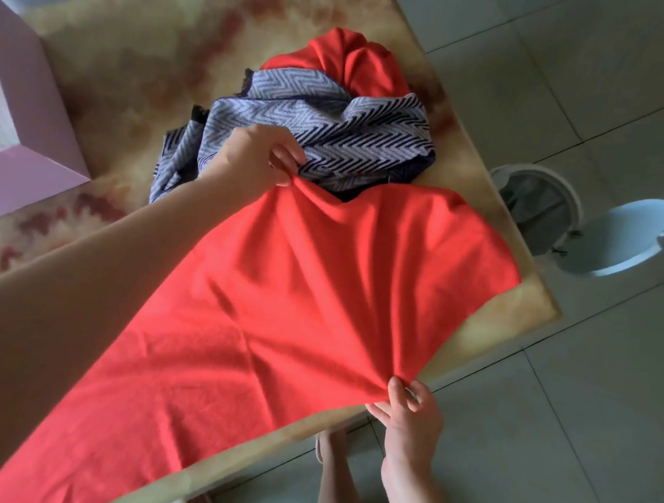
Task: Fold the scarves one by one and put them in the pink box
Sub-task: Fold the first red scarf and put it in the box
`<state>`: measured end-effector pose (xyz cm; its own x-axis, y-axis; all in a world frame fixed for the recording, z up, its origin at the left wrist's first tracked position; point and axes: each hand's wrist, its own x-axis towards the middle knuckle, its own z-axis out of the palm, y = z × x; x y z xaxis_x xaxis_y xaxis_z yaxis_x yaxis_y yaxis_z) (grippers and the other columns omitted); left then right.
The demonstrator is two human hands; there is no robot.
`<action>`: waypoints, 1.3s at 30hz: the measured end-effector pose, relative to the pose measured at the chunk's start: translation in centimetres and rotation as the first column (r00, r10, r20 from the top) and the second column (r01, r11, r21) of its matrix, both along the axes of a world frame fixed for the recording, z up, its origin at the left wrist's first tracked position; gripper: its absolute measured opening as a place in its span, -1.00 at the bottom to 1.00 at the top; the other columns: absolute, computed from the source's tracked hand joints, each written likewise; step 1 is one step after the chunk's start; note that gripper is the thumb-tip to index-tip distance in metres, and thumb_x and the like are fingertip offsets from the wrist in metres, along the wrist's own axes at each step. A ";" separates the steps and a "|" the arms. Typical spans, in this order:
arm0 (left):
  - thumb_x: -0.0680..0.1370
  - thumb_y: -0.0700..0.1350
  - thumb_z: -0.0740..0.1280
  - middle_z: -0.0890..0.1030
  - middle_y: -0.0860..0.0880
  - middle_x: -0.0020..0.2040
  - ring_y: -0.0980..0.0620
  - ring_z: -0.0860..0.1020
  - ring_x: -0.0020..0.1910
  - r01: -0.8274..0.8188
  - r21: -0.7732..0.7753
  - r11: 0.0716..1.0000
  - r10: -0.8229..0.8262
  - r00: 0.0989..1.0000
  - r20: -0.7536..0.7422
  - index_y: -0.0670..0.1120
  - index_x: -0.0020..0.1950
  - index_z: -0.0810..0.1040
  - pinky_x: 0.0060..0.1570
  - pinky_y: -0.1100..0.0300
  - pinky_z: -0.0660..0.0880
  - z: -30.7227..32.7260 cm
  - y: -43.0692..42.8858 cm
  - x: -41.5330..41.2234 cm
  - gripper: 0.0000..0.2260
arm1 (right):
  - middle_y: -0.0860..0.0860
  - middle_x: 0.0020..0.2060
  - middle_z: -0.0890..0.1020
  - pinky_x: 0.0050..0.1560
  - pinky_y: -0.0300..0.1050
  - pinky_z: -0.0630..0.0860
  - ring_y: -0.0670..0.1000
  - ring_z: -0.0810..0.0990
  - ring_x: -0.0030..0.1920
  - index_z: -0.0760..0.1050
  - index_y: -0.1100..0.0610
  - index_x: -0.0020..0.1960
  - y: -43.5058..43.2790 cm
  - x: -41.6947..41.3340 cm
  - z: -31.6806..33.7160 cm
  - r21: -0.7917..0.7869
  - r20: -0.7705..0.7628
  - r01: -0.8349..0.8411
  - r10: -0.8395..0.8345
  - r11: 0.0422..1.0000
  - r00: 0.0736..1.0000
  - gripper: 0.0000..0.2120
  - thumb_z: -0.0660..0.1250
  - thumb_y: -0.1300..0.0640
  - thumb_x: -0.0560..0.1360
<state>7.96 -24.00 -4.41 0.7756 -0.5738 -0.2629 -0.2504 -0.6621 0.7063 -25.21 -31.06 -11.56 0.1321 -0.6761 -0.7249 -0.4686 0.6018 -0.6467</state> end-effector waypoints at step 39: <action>0.36 0.29 0.38 0.54 -0.01 0.26 -0.07 0.39 0.33 0.343 0.501 0.795 -0.405 0.914 0.017 0.18 0.31 0.46 0.37 0.02 0.24 -2.9 -5.3 -5.8 -0.46 | -0.10 0.10 0.62 0.17 -0.09 0.48 -0.15 0.54 0.16 0.59 0.04 0.06 3.9 3.6 1.5 -0.643 0.010 -0.614 0.807 0.458 0.591 -0.81 0.29 0.16 0.48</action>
<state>2.14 -29.29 -7.34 0.5687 -0.6516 -0.5020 -0.6090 -0.7438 0.2756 -21.65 -27.16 -10.07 0.8727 -0.4736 -0.1185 -0.3074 -0.3444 -0.8871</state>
